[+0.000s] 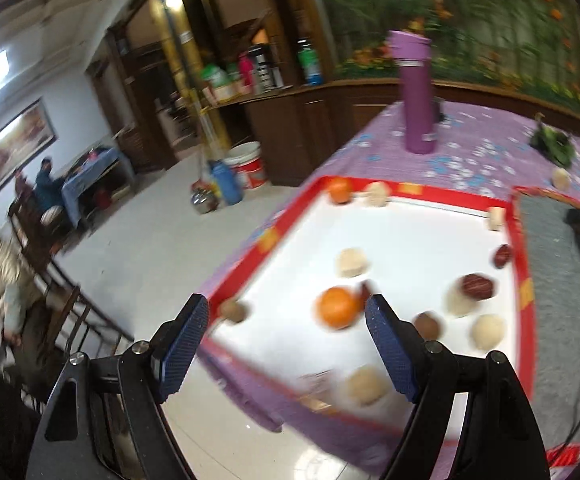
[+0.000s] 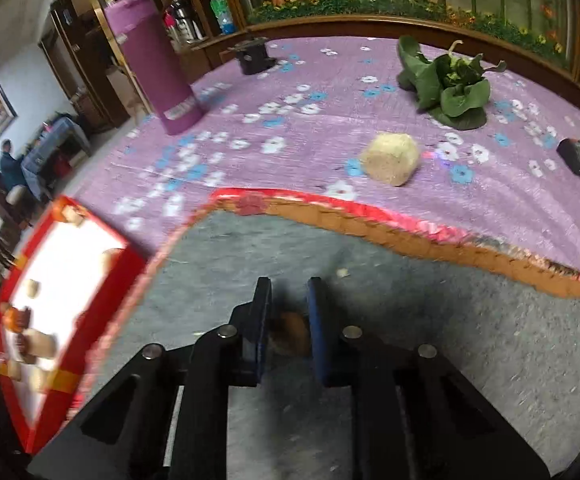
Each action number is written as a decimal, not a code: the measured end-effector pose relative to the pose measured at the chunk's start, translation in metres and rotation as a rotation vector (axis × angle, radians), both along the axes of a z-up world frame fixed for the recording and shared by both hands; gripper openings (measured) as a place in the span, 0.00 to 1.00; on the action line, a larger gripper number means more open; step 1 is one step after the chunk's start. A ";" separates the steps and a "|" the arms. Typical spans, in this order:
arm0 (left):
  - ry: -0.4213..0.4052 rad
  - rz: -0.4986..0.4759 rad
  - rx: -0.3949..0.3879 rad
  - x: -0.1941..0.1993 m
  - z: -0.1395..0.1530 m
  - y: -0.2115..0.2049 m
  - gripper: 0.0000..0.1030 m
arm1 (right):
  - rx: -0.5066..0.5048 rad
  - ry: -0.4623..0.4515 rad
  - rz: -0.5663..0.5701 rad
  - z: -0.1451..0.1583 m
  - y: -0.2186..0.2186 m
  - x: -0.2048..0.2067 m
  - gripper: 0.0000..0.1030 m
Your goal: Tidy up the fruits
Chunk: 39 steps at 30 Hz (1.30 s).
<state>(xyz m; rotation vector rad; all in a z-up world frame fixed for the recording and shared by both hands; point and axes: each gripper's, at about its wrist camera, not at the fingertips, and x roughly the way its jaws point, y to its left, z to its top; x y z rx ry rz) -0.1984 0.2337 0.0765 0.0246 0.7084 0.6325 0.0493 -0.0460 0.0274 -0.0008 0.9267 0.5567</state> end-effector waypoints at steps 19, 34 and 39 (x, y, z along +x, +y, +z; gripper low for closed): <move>-0.045 0.058 0.075 -0.022 0.000 0.015 0.82 | 0.124 -0.114 0.347 0.043 0.125 -0.123 0.49; -0.059 0.130 0.061 -0.031 0.004 0.031 0.82 | 0.146 -0.239 0.458 0.082 0.137 -0.195 0.49; -0.038 0.152 0.063 -0.028 0.002 0.034 0.82 | 0.140 -0.253 0.471 0.086 0.136 -0.204 0.53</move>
